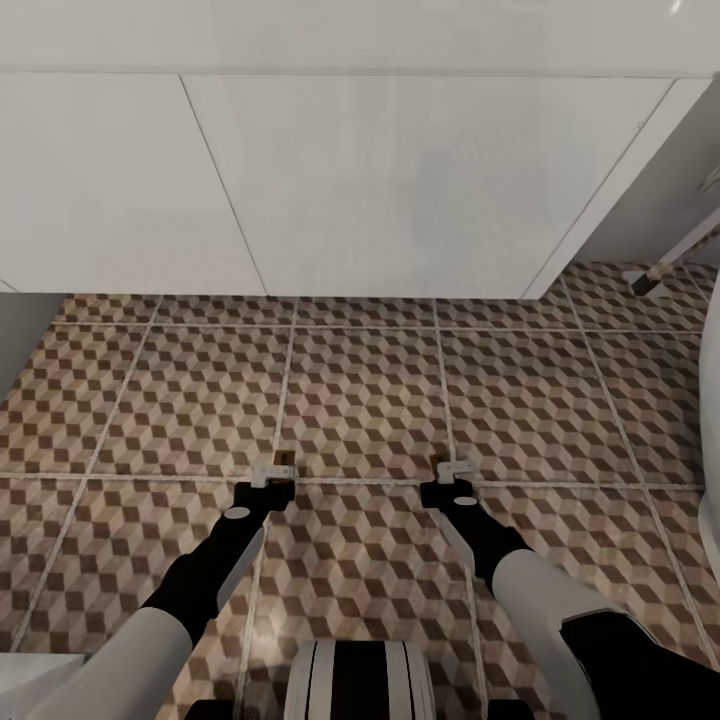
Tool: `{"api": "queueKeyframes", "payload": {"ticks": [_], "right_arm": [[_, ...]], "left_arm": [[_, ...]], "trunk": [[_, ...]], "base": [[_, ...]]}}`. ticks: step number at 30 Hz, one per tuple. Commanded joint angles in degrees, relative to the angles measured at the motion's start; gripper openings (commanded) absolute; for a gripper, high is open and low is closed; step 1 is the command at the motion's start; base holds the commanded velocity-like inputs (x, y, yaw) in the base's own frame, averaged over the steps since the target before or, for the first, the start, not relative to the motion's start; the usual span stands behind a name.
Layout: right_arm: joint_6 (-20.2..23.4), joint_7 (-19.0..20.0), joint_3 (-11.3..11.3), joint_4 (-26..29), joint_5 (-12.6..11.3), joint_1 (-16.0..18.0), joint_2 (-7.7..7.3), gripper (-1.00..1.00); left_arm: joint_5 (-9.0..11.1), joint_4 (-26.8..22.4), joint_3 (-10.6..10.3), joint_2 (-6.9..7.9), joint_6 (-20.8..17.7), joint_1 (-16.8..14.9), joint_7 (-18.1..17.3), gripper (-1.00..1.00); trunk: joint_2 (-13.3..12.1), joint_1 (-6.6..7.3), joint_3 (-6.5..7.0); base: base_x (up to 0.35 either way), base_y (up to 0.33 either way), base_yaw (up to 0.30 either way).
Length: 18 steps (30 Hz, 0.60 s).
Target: Take the four mousetraps from the cabinet in the bathroom and place them on the bathroom floor. Make sure all four end up on the same floor surface, and ensure that at least two of them are either under or directly next to the same bathroom sink.
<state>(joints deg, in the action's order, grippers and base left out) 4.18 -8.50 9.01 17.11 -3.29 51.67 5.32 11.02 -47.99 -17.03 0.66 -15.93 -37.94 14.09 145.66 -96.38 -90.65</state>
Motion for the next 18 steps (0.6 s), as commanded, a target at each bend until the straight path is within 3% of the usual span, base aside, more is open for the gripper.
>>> {"api": "queueKeyframes", "payload": {"ticks": [1, 7, 18], "right_arm": [[0.4, -0.4, 0.5, 0.1, -0.4, 0.0, -0.01, -1.0], [0.4, -0.4, 0.5, 0.3, -0.4, 0.0, 0.03, -1.0], [0.4, -0.4, 0.6, 0.7, -0.2, 0.0, 0.11, -1.0]], "left_arm": [[0.5, -0.2, -0.3, 0.07, -0.2, 0.0, 0.6, -1.0], [0.6, -0.3, -0.5, 0.05, -0.2, 0.0, 0.6, -1.0], [0.5, -0.1, -0.7, 0.08, -0.2, 0.0, 0.7, -1.0]], "trunk": [[0.0, -0.01, -0.26], [0.1, -0.17, -1.59], [0.1, -0.17, -1.59]], "base": [[0.0, 0.0, 0.0], [0.0, 0.0, 0.0], [0.0, 0.0, 0.0]]}}
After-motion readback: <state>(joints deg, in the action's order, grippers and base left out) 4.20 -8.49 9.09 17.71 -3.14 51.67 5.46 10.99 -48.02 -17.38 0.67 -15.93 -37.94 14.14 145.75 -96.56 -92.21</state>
